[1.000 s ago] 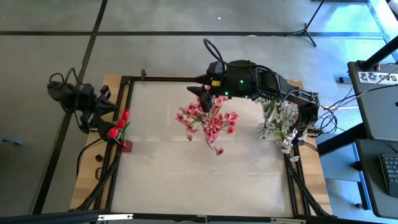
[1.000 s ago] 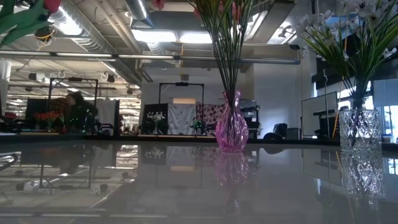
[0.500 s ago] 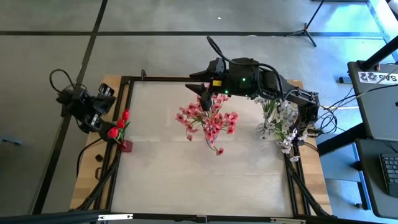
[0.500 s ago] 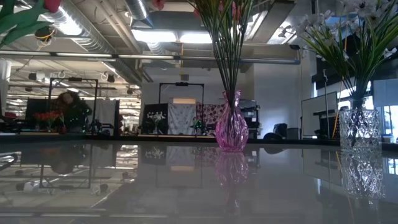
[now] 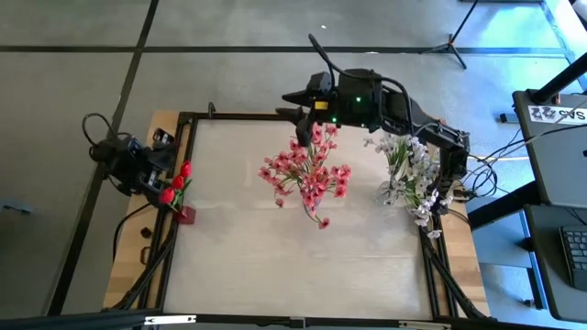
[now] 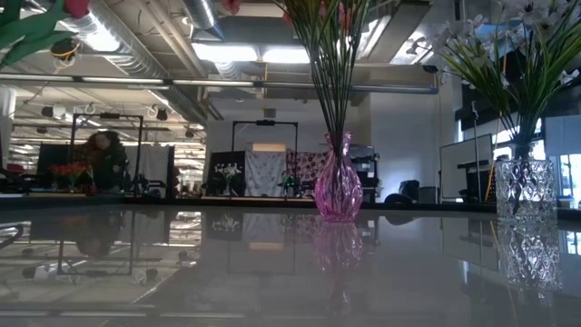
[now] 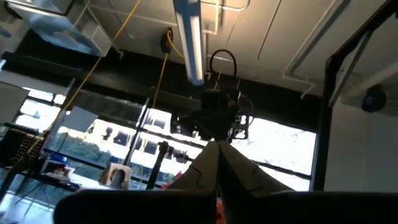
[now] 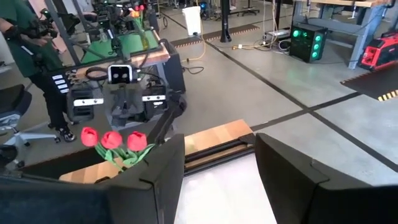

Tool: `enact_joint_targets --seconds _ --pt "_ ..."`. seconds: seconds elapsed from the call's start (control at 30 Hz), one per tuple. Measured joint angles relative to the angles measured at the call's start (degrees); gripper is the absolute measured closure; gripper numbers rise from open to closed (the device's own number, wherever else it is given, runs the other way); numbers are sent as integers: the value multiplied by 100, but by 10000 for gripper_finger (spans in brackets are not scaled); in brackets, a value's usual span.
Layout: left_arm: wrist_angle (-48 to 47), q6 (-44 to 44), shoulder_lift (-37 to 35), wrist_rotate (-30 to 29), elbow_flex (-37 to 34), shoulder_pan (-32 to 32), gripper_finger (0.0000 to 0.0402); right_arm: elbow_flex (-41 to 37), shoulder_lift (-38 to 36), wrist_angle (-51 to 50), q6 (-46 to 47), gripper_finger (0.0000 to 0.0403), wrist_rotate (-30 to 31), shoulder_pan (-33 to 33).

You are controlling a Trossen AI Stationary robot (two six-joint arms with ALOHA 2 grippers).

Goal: Sort flowers into vase by color
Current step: Return to Home Position

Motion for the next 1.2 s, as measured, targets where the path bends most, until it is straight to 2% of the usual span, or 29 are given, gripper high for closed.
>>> enact_joint_targets --seconds 0.17,0.3,0.6,0.83,1.0,1.2 --pt "40 -365 528 16 -103 555 401 0 0 168 -28 210 0 -70" --pt "419 -609 984 196 -131 1305 401 0 26 351 -52 210 -12 -99" --pt "540 -1707 1632 1369 -131 3312 401 0 63 319 44 210 -325 -92" --pt "458 -2008 1765 2257 -131 4489 401 0 61 235 188 210 -617 -92" --pt "124 -2439 1724 2790 -131 5099 401 0 61 115 226 210 -778 -46" --pt "-190 -2432 1616 2808 -131 5655 401 0 61 -128 224 210 -757 122"
